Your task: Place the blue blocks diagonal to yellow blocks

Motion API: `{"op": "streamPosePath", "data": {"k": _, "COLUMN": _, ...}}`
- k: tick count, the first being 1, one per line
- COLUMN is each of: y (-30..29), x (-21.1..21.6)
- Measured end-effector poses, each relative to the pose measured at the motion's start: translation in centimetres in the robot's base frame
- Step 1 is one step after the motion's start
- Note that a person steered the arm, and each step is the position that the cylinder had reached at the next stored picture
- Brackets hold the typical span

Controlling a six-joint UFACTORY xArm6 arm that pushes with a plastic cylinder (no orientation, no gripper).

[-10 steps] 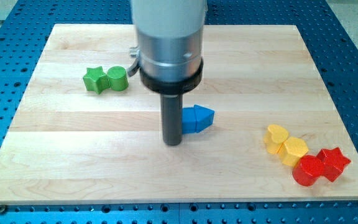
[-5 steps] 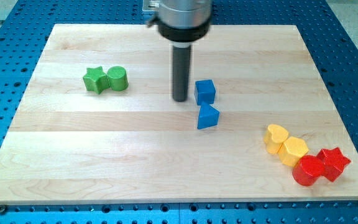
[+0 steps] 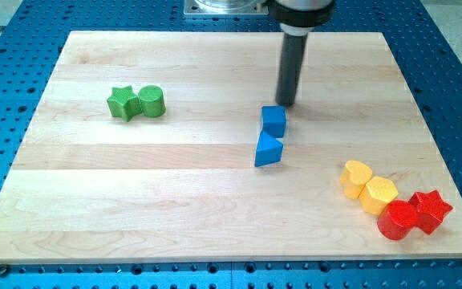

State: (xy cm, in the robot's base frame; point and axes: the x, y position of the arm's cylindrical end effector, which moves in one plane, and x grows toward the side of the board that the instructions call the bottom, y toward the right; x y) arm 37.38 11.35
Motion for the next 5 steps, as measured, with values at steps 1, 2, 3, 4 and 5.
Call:
{"op": "streamPosePath", "data": {"k": 1, "y": 4.4, "x": 1.4}}
{"op": "streamPosePath", "data": {"k": 2, "y": 3.0, "x": 4.8}}
{"op": "streamPosePath", "data": {"k": 3, "y": 1.3, "x": 6.0}}
{"op": "streamPosePath", "data": {"k": 4, "y": 1.0, "x": 5.8}}
{"op": "streamPosePath", "data": {"k": 5, "y": -0.2, "x": 4.8}}
